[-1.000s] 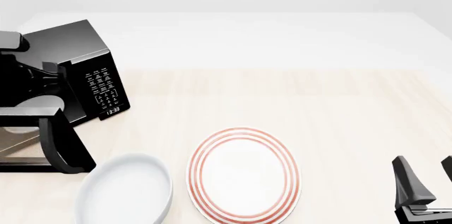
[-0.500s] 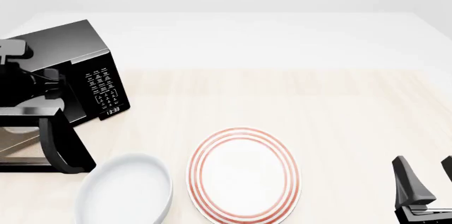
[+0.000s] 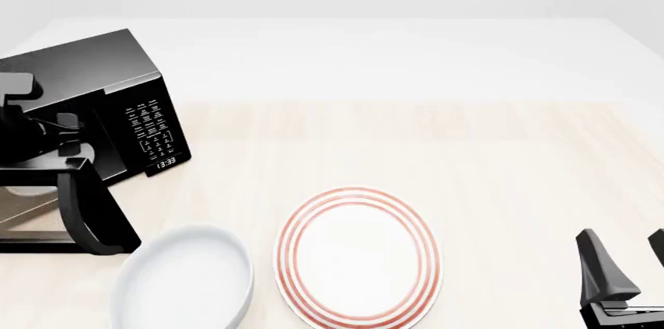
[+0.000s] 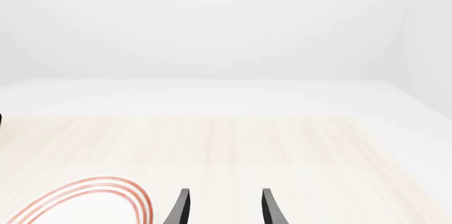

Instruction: Open the microwave.

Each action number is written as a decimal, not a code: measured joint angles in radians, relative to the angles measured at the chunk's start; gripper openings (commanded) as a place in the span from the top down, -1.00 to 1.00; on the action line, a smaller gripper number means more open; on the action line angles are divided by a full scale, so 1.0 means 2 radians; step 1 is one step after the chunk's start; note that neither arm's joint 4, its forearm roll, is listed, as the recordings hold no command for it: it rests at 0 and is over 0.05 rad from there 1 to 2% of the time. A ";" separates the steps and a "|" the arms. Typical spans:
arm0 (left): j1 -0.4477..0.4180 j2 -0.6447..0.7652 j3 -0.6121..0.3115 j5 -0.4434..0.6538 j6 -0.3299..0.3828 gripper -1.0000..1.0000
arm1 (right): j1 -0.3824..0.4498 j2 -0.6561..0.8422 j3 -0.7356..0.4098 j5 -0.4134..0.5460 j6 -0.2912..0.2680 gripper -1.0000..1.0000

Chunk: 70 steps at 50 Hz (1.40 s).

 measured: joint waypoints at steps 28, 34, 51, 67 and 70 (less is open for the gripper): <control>0.008 0.018 0.008 -0.014 0.001 -1.00 | 0.000 0.000 0.000 0.000 0.000 -1.00; 0.006 0.013 0.010 -0.011 0.001 -1.00 | 0.000 0.000 0.000 0.000 0.000 -1.00; 0.008 -0.007 0.016 0.006 0.006 -1.00 | 0.000 0.000 0.000 0.000 0.000 -1.00; 0.012 -0.037 0.034 0.012 0.004 -1.00 | 0.000 0.000 0.000 0.000 0.000 -1.00; 0.014 -0.043 0.040 0.011 0.002 -1.00 | 0.000 0.000 0.000 0.000 0.000 -1.00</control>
